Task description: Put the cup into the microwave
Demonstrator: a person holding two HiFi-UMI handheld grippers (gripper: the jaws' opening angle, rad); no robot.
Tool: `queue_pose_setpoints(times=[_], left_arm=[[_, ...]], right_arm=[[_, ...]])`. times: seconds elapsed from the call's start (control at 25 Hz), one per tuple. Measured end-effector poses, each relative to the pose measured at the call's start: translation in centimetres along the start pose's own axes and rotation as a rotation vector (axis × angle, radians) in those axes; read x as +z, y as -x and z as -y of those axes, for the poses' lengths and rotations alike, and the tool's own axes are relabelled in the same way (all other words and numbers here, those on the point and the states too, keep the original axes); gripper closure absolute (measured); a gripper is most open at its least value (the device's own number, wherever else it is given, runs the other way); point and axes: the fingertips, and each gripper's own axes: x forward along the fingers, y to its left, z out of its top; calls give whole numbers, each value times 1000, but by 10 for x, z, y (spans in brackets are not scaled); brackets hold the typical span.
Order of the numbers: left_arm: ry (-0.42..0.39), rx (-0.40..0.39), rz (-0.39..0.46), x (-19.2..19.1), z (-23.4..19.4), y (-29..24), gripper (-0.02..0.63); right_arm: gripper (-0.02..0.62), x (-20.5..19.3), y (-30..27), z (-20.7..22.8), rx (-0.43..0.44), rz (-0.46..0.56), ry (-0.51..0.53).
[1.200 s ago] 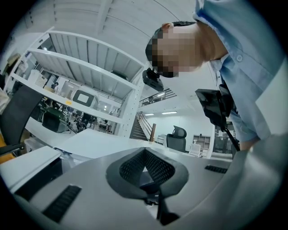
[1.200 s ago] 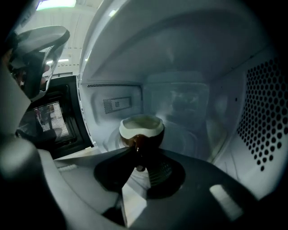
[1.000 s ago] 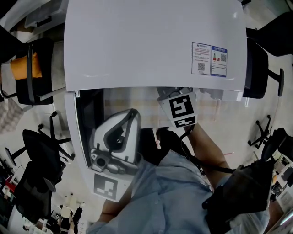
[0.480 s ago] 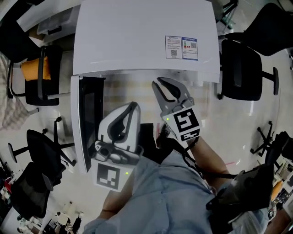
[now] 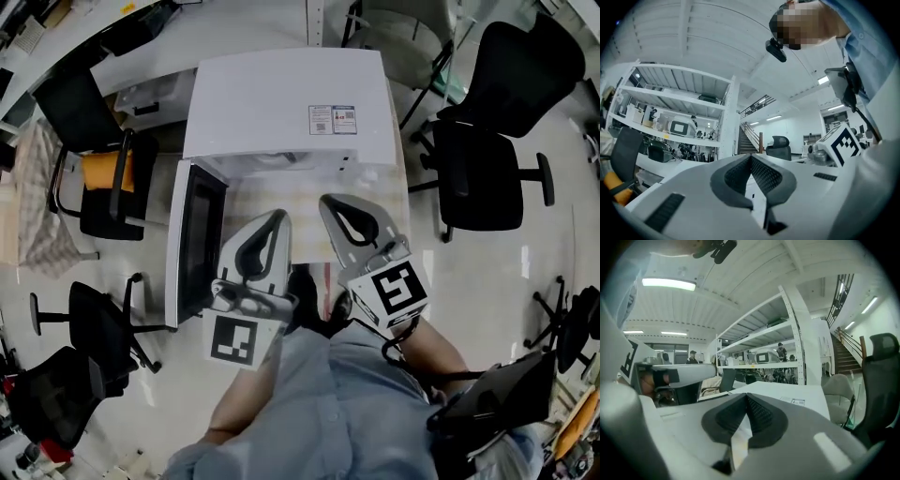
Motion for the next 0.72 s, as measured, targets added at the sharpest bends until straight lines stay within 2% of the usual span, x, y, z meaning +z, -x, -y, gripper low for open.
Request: queue_pose_setpoints(times=[0.16, 0.32, 0.72], left_arm=[[-44, 49, 4, 14, 14, 14, 601], [-76, 65, 16, 25, 29, 25, 601], [-99, 72, 39, 35, 59, 45, 601]], right_arm=[[594, 24, 27, -14, 2, 42, 47], [594, 42, 51, -21, -15, 88, 79], [594, 50, 87, -33, 4, 125, 98]])
